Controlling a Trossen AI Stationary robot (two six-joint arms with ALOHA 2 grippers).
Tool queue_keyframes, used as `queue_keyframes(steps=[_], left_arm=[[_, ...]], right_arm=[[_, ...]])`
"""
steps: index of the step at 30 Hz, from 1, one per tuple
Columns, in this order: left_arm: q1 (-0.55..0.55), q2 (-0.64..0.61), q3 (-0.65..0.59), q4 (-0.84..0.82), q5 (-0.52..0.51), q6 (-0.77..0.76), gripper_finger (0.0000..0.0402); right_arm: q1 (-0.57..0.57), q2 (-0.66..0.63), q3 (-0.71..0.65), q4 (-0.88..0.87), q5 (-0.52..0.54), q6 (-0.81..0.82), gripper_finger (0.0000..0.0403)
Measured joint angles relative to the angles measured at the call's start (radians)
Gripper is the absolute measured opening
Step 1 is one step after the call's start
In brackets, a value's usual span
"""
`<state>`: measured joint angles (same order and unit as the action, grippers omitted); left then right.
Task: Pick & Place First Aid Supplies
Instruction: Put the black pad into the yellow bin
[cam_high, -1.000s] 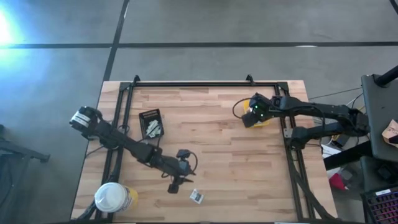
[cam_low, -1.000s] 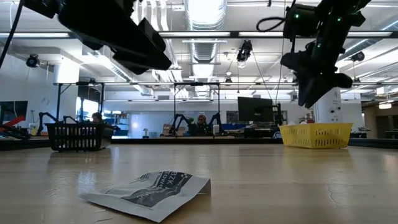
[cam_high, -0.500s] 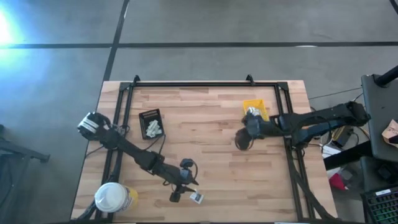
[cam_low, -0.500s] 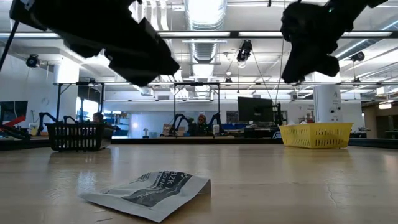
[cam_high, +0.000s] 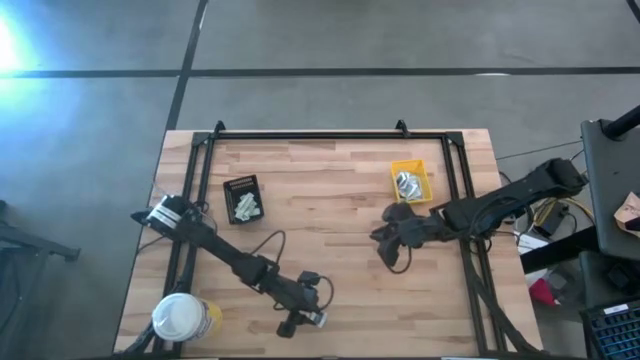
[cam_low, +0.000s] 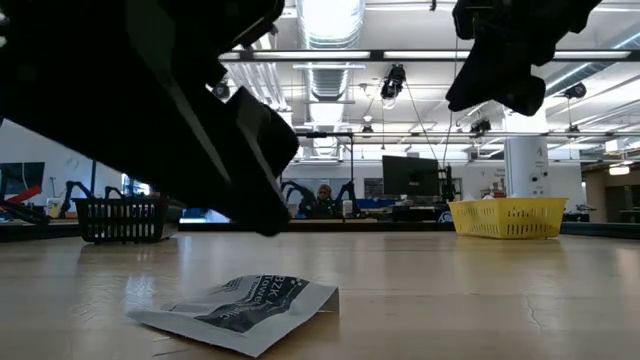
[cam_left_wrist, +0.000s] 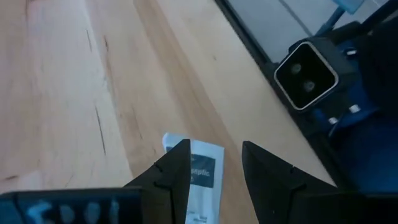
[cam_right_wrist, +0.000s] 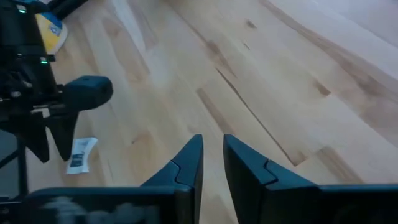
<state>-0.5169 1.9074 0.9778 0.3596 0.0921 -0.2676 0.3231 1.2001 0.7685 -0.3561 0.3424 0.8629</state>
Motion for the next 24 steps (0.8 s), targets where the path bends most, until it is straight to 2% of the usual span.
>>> queue_keyframes(steps=[8, 17, 24], left_arm=[[0.023, 0.044, 0.003, -0.054, -0.036, -0.033, 0.0137], [0.065, 0.034, 0.003, -0.124, -0.277, -0.134, 0.0137], [0.105, 0.035, -0.002, -0.146, -0.519, -0.362, 0.0137]], right_arm=[[0.000, 0.056, 0.000, 0.002, 0.000, 0.001, 0.0061], [0.021, 0.082, 0.008, 0.007, -0.009, 0.002, 0.0063], [0.074, 0.094, 0.008, 0.017, -0.002, 0.052, 0.0057]])
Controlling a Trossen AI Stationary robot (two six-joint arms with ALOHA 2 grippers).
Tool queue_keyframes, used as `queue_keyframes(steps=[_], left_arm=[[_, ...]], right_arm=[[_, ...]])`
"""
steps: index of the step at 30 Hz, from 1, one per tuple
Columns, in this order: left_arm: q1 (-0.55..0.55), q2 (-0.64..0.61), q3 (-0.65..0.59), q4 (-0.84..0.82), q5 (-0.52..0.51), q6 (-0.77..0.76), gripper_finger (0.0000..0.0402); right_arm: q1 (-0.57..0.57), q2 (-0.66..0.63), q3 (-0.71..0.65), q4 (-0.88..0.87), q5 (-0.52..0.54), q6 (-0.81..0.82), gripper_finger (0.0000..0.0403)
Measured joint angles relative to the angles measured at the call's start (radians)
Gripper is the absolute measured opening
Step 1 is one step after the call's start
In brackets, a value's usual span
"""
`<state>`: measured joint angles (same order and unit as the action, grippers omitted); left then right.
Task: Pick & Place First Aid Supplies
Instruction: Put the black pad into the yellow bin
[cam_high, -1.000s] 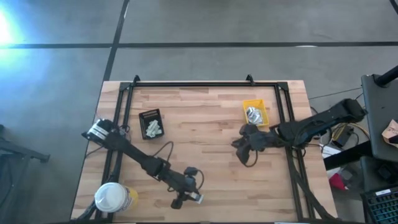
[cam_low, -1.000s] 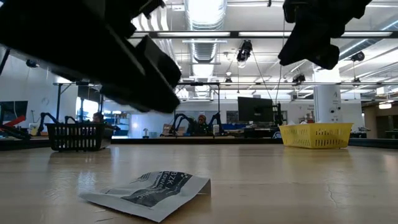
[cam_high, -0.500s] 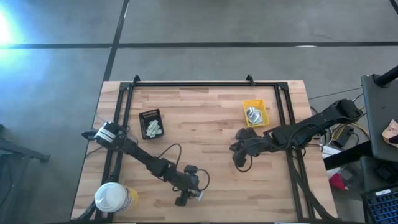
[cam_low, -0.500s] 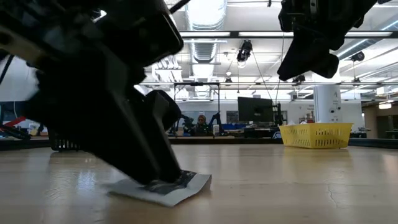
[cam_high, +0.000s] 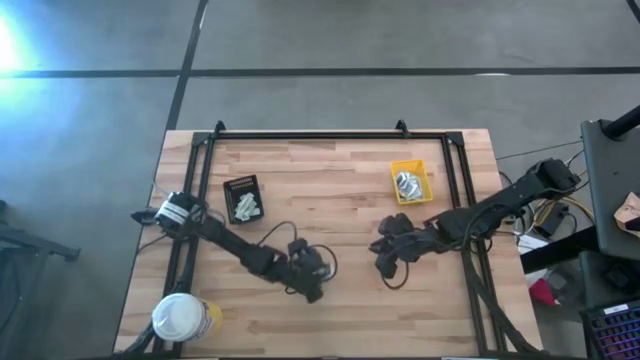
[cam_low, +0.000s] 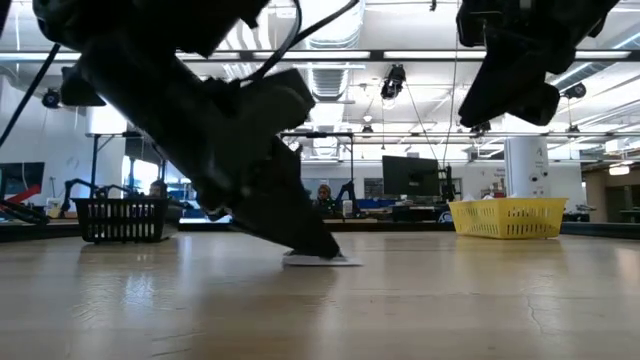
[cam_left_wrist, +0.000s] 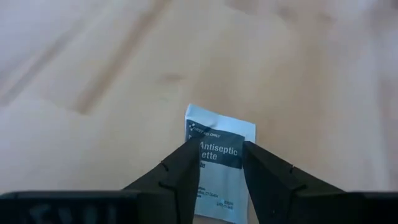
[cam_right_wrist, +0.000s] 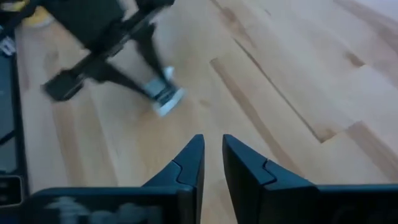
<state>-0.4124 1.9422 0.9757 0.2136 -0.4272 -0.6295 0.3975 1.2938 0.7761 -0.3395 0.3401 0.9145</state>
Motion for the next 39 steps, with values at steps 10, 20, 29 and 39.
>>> queue_keyframes(steps=[10, 20, 29, 39], left_arm=[[0.026, 0.000, 0.000, 0.023, -0.174, -0.153, 0.0137], [0.004, -0.095, 0.000, -0.087, -0.090, 0.026, 0.0137], [0.005, -0.108, -0.001, -0.172, -0.090, 0.243, 0.0121], [0.011, -0.109, -0.002, -0.180, -0.090, 0.317, 0.0007]], right_arm=[[0.017, 0.133, 0.001, 0.166, 0.000, 0.012, 0.0054], [0.017, 0.264, 0.040, 0.222, -0.029, 0.076, 0.0053], [0.014, 0.328, 0.127, 0.223, -0.026, -0.002, 0.0054], [-0.009, 0.414, 0.231, 0.221, -0.024, -0.060, 0.0054]])
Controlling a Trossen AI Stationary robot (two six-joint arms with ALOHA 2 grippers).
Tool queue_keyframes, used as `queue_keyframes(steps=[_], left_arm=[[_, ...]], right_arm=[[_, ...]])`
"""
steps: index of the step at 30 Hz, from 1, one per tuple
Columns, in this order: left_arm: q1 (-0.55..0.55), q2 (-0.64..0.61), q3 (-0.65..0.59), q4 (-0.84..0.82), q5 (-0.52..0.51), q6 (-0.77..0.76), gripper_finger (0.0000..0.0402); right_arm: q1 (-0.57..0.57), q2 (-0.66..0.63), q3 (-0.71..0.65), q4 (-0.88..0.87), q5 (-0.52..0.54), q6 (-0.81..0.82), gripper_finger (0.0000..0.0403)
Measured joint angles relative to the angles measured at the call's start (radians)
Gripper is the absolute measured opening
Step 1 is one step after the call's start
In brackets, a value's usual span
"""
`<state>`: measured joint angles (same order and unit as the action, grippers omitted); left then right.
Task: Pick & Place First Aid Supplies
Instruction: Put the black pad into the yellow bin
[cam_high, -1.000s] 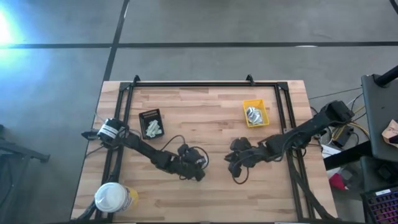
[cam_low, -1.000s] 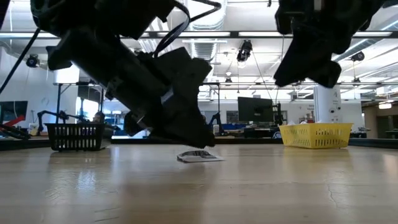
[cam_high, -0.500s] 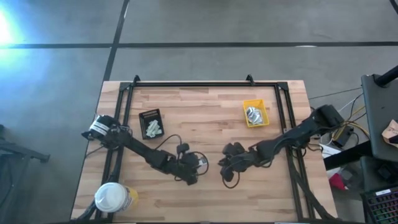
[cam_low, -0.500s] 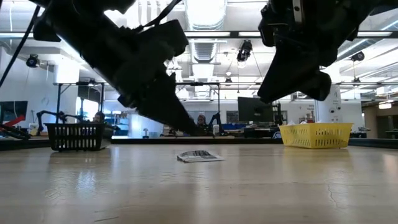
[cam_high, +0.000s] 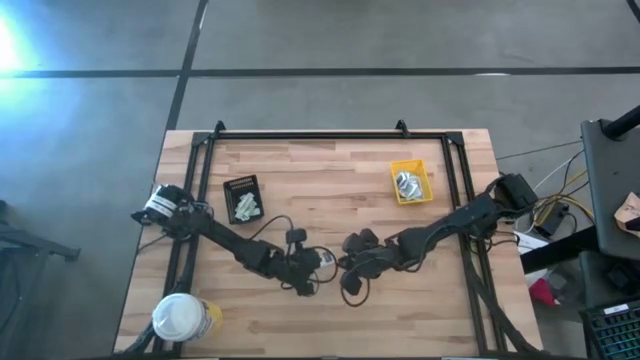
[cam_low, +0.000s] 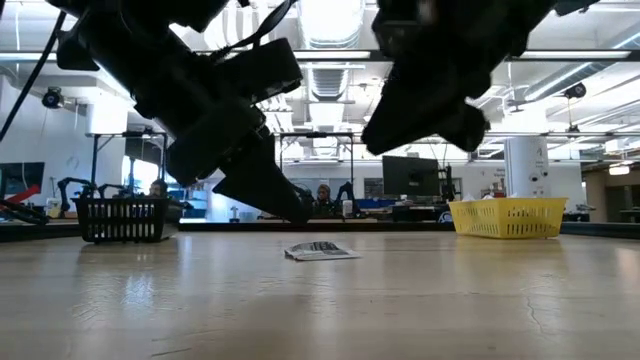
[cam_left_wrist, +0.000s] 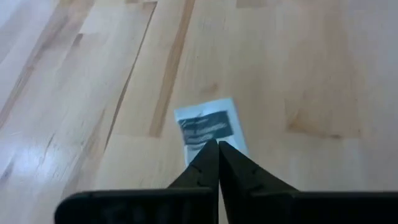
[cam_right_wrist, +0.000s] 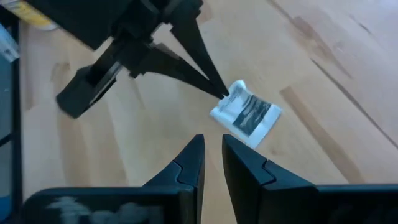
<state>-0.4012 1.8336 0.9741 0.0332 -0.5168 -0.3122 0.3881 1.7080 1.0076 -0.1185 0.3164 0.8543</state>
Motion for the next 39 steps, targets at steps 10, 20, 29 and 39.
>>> queue_keyframes(steps=[10, 20, 29, 39], left_arm=[[0.017, -0.001, -0.056, -0.002, -0.003, -0.078, 0.0001], [0.022, -0.002, -0.114, 0.166, 0.009, -0.056, 0.0000], [0.031, 0.000, -0.146, 0.171, 0.010, -0.090, 0.0000], [0.033, 0.012, -0.180, 0.206, 0.020, -0.142, 0.0000]], right_arm=[[-0.051, 0.064, 0.019, -0.003, 0.001, 0.059, 0.0054], [-0.083, 0.112, 0.017, -0.001, 0.000, 0.063, 0.0054], [-0.102, 0.139, 0.017, 0.015, 0.000, 0.090, 0.0054], [-0.115, 0.156, 0.017, 0.050, 0.000, 0.134, 0.0054]])
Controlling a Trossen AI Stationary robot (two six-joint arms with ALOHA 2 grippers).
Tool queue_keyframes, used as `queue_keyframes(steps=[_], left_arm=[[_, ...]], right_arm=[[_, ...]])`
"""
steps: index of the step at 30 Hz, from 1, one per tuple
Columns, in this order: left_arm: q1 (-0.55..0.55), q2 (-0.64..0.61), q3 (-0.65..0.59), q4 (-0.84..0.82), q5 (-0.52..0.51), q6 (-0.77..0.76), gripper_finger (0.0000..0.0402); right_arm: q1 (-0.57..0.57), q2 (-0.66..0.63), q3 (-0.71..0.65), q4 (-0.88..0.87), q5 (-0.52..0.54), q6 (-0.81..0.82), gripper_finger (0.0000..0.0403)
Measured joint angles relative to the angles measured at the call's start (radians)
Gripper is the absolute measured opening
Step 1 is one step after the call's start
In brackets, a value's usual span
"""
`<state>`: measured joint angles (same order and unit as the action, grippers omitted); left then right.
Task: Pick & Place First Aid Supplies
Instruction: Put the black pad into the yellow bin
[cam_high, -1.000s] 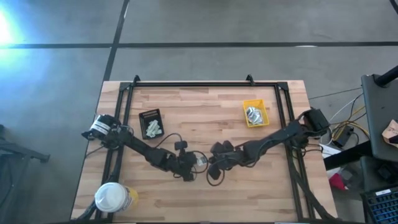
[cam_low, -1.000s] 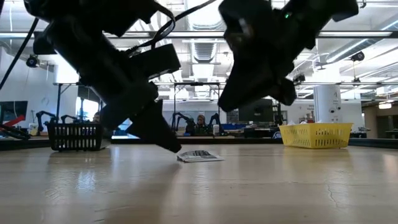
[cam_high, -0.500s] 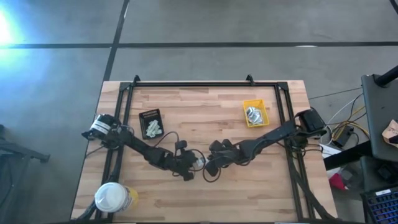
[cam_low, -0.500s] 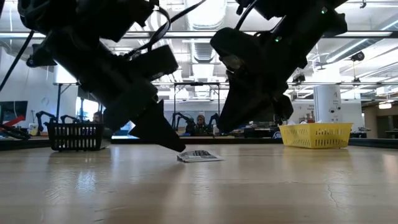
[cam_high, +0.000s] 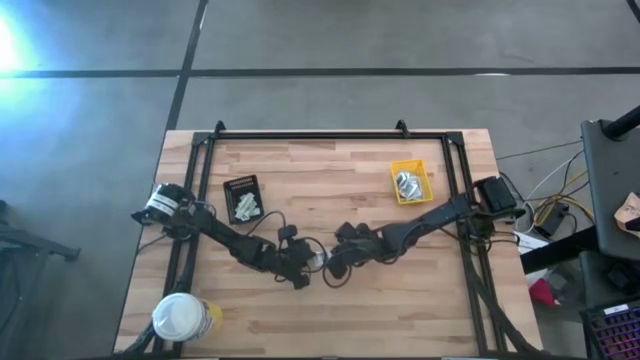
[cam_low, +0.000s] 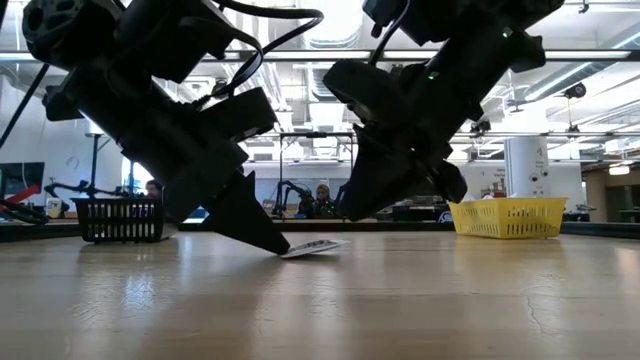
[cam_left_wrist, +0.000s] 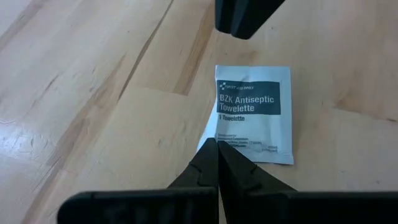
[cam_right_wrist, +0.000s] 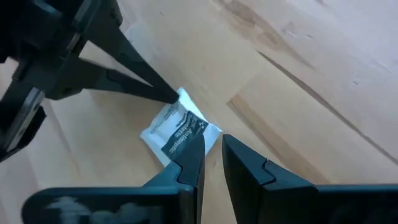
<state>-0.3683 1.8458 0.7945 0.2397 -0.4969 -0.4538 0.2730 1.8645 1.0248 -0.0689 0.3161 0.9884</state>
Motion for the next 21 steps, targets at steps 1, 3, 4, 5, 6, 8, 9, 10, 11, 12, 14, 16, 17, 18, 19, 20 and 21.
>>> queue_keyframes(steps=[1, 3, 4, 5, 6, 8, 9, 10, 11, 12, 14, 16, 17, 18, 19, 20, 21], left_arm=[[0.000, 0.000, 0.000, 0.004, 0.000, 0.000, 0.0000], [0.000, 0.000, -0.001, 0.013, 0.002, 0.000, 0.0000], [0.000, 0.001, -0.001, 0.015, 0.002, 0.000, 0.0000], [0.000, 0.001, -0.001, 0.016, 0.002, 0.000, 0.0000], [0.000, 0.001, -0.001, 0.016, 0.002, 0.000, 0.0000], [0.000, 0.001, -0.002, 0.016, 0.003, -0.002, 0.0000], [0.000, 0.001, -0.002, 0.016, 0.004, -0.002, 0.0000], [0.000, 0.001, -0.003, 0.017, 0.005, -0.005, 0.0000], [0.000, 0.001, -0.003, 0.018, 0.005, -0.011, 0.0000], [0.000, 0.001, -0.004, 0.019, 0.005, -0.014, 0.0000], [0.000, 0.002, -0.006, 0.018, 0.006, -0.017, 0.0000], [0.000, 0.002, -0.007, 0.018, 0.006, -0.018, 0.0000], [0.000, 0.002, -0.007, 0.018, 0.006, -0.018, 0.0000], [0.000, 0.002, -0.008, 0.018, 0.006, -0.018, 0.0000], [0.000, 0.002, -0.008, 0.018, 0.006, -0.018, 0.0000], [0.000, 0.002, -0.008, 0.018, 0.006, -0.018, 0.0000], [0.000, 0.002, -0.008, 0.018, 0.006, -0.018, 0.0000]], right_arm=[[-0.003, -0.001, 0.000, 0.000, -0.003, 0.001, 0.0054], [-0.013, -0.001, 0.001, 0.001, -0.030, 0.021, 0.0054], [-0.017, -0.001, 0.001, 0.001, -0.055, 0.036, 0.0054], [-0.022, -0.001, -0.002, 0.001, -0.079, 0.051, 0.0054], [-0.025, -0.001, -0.007, 0.000, -0.094, 0.065, 0.0054], [-0.026, -0.001, -0.016, -0.002, -0.108, 0.089, 0.0055], [-0.026, -0.001, -0.019, -0.003, -0.112, 0.091, 0.0057], [-0.026, -0.001, -0.019, -0.003, -0.119, 0.093, 0.0060], [-0.026, -0.001, -0.019, -0.001, -0.129, 0.094, 0.0064], [-0.025, -0.001, -0.019, 0.000, -0.137, 0.094, 0.0068], [-0.025, -0.001, -0.019, -0.001, -0.139, 0.094, 0.0079], [-0.026, -0.001, -0.019, -0.001, -0.140, 0.096, 0.0090], [-0.026, -0.001, -0.019, 0.000, -0.141, 0.103, 0.0096], [-0.027, -0.001, -0.019, 0.000, -0.142, 0.114, 0.0101], [-0.029, -0.001, -0.019, 0.000, -0.142, 0.126, 0.0106], [-0.030, -0.001, -0.019, 0.000, -0.142, 0.137, 0.0110], [-0.032, -0.001, -0.019, 0.000, -0.143, 0.144, 0.0114]])
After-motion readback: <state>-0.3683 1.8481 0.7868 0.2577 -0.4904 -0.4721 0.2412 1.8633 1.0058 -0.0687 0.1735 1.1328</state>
